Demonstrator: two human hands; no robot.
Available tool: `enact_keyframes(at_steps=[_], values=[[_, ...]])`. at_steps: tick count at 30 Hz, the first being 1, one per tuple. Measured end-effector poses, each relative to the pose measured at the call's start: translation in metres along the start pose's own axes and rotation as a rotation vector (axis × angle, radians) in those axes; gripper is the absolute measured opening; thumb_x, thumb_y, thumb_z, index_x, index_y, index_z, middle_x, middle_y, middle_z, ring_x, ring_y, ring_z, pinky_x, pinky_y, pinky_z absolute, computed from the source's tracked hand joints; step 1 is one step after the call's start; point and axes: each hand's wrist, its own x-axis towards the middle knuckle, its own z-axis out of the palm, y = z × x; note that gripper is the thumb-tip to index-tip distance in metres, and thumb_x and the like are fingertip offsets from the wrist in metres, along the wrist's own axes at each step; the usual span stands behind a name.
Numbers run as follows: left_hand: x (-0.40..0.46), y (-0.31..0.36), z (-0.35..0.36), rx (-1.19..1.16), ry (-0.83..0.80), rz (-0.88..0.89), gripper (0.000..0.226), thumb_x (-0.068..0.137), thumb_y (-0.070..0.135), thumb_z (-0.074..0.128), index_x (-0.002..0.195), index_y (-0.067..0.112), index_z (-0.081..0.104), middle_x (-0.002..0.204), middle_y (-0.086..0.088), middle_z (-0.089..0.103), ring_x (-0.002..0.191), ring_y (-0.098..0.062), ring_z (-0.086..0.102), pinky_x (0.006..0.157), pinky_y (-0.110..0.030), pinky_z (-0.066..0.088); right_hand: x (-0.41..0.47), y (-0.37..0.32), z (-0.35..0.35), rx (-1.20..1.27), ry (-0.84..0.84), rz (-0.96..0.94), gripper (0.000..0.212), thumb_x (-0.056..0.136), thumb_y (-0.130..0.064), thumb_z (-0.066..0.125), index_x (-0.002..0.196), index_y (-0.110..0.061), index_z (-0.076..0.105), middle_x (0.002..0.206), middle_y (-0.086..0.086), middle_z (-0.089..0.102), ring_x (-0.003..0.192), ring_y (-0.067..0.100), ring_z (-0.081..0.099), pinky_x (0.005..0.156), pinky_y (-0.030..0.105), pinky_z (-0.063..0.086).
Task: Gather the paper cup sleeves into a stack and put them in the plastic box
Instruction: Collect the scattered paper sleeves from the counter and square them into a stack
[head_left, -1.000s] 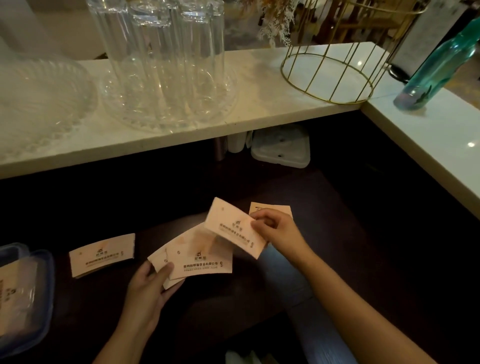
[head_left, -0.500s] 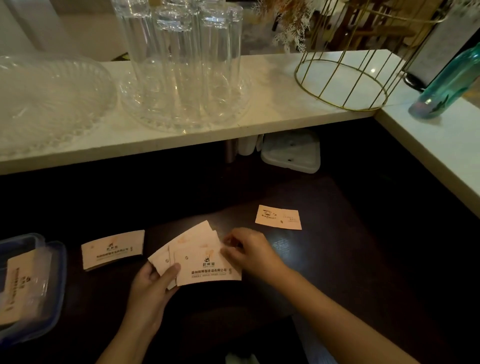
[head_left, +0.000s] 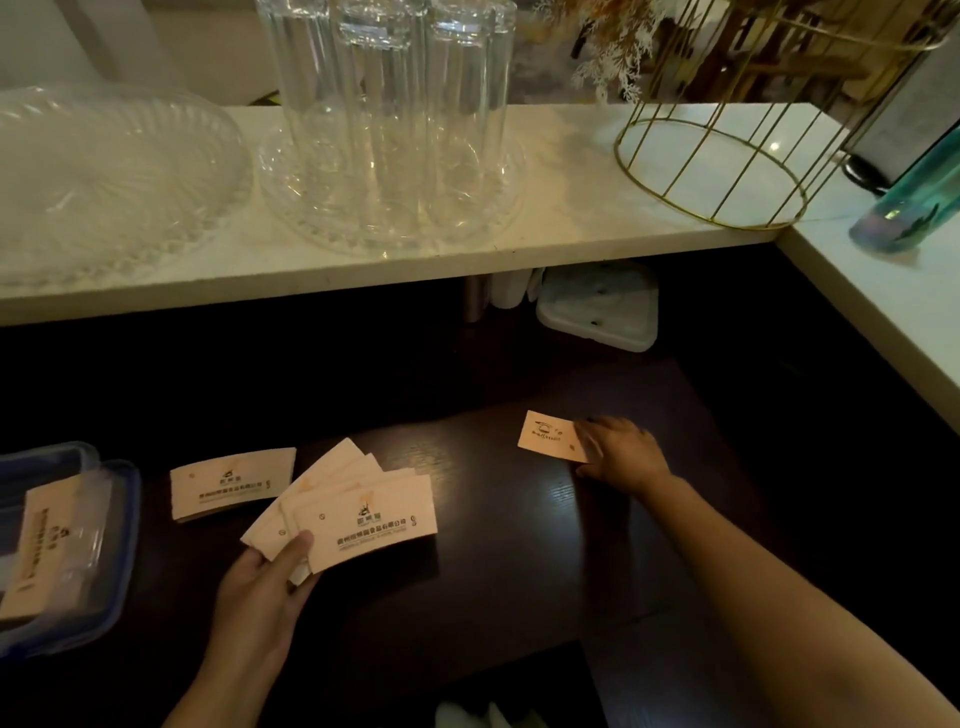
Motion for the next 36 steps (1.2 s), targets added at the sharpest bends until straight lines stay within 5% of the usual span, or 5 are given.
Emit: enact_keyframes(at_steps=[11,15,21,26,36], values=[[0.004,0.003,0.004,-0.074,0.003,0.009,0.033,0.085,0.003,0.054,0.116,0.012,0.054,0.103,-0.006,0.065,0.097,-0.017,0.06,0.076,-0.033,0.047,-0.022,-0.021,0.013,-0.242,0.013,-0.146,0.049,0.095,-0.017,0.042,0.139,-0.006,0.023,0.143,0.022,0.037,0.126,0.035,0.042,0.099,0.041,0.045],[0.004,0.009,0.0,-0.074,0.001,0.039,0.03,0.086,0.003,0.053,0.114,0.014,0.053,0.102,-0.006,0.065,0.098,-0.017,0.059,0.078,-0.034,0.047,-0.032,-0.067,-0.023,0.51,0.279,-0.029,0.02,0.089,-0.008,0.051,0.108,-0.007,0.052,0.105,0.011,0.064,0.09,0.027,0.062,0.073,0.035,0.05],[0.001,0.021,-0.005,-0.086,-0.053,0.055,0.028,0.087,0.004,0.051,0.113,0.017,0.054,0.109,-0.006,0.064,0.102,-0.021,0.059,0.079,-0.039,0.048,-0.064,-0.162,-0.075,0.871,-0.169,-0.493,0.034,0.081,-0.003,0.064,0.112,-0.016,0.059,0.098,-0.005,0.064,0.08,-0.003,0.062,0.059,0.012,0.051],[-0.003,0.028,-0.015,-0.112,-0.057,0.095,0.025,0.087,0.003,0.051,0.103,0.022,0.058,0.105,-0.005,0.066,0.098,-0.019,0.062,0.074,-0.037,0.051,-0.071,-0.199,-0.069,0.72,-0.075,-0.456,0.034,0.081,-0.012,0.066,0.115,-0.019,0.061,0.107,0.009,0.066,0.093,0.021,0.063,0.081,0.04,0.056],[-0.007,0.036,-0.046,-0.158,-0.031,0.152,0.023,0.082,-0.002,0.055,0.095,0.017,0.061,0.078,0.002,0.076,0.076,-0.014,0.071,0.053,-0.026,0.056,-0.081,-0.261,-0.006,0.996,0.144,-0.183,0.086,0.062,-0.019,0.083,0.131,-0.035,0.035,0.112,-0.009,0.043,0.095,0.005,0.051,0.076,0.02,0.048]])
